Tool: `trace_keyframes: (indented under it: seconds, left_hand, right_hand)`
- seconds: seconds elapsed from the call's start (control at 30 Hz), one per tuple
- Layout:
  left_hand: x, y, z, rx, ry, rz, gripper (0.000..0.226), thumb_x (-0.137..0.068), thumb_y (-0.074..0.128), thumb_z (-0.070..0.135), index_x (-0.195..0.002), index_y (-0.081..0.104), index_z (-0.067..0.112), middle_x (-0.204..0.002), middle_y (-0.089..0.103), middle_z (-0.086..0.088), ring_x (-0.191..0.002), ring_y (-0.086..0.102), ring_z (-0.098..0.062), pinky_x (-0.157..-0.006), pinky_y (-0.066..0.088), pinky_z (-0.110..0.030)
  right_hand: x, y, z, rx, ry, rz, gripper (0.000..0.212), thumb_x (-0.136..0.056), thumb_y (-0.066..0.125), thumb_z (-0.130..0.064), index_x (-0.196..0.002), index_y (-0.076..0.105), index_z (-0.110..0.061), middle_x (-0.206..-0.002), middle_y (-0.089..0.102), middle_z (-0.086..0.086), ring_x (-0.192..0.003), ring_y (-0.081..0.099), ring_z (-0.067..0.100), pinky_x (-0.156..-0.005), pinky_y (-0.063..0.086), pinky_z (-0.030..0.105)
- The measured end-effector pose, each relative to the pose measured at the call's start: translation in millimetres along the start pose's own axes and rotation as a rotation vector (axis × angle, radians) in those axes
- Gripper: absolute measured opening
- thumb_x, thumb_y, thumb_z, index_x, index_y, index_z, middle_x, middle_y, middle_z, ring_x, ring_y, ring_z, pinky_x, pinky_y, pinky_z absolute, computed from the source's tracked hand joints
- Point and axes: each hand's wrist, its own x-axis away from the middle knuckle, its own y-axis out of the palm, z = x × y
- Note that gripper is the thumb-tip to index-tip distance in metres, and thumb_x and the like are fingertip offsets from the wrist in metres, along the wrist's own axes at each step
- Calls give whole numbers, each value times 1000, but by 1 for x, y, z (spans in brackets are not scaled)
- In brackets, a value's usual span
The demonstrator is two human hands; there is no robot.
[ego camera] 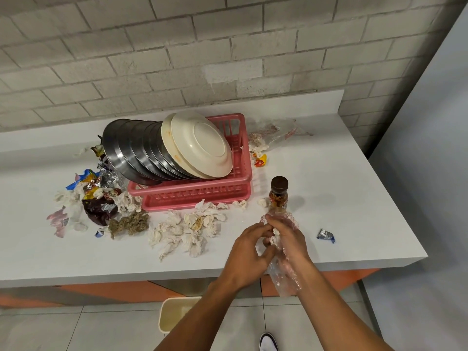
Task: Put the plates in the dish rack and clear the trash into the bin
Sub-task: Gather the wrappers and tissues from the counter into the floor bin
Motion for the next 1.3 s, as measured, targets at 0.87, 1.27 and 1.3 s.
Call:
trace_keyframes:
  seconds: [0.87, 1.27, 1.3]
  left_hand:
    - [-83, 103, 29, -450, 287, -358, 47, -96, 62, 24, -142, 51, 26, -147, 42, -3, -115, 60, -31, -89, 55, -41]
    - [-63, 100, 28, -584, 315, -330, 22, -93, 60, 3, -112, 70, 8, -107, 67, -14, -96, 62, -34, -76, 47, -37]
    - [-55, 94, 28, -538, 285, -320, 21, -92, 60, 3, -110, 70, 8, -105, 68, -14, -94, 63, -34, -76, 47, -37]
  right_hand:
    - [28, -107, -43, -216, -165, 302, 20, -75, 74, 3, -79, 72, -17, -83, 69, 10, -65, 62, 17, -54, 46, 29]
    - [36, -106, -22, -325, -130, 268, 18, -82, 68, 9, -85, 64, -8, -77, 64, 11, -59, 58, 15, -41, 41, 23]
    - [36, -103, -19, -316, -118, 245, 18, -81, 69, 9, -85, 64, -8, -76, 64, 12, -57, 59, 15, -41, 41, 23]
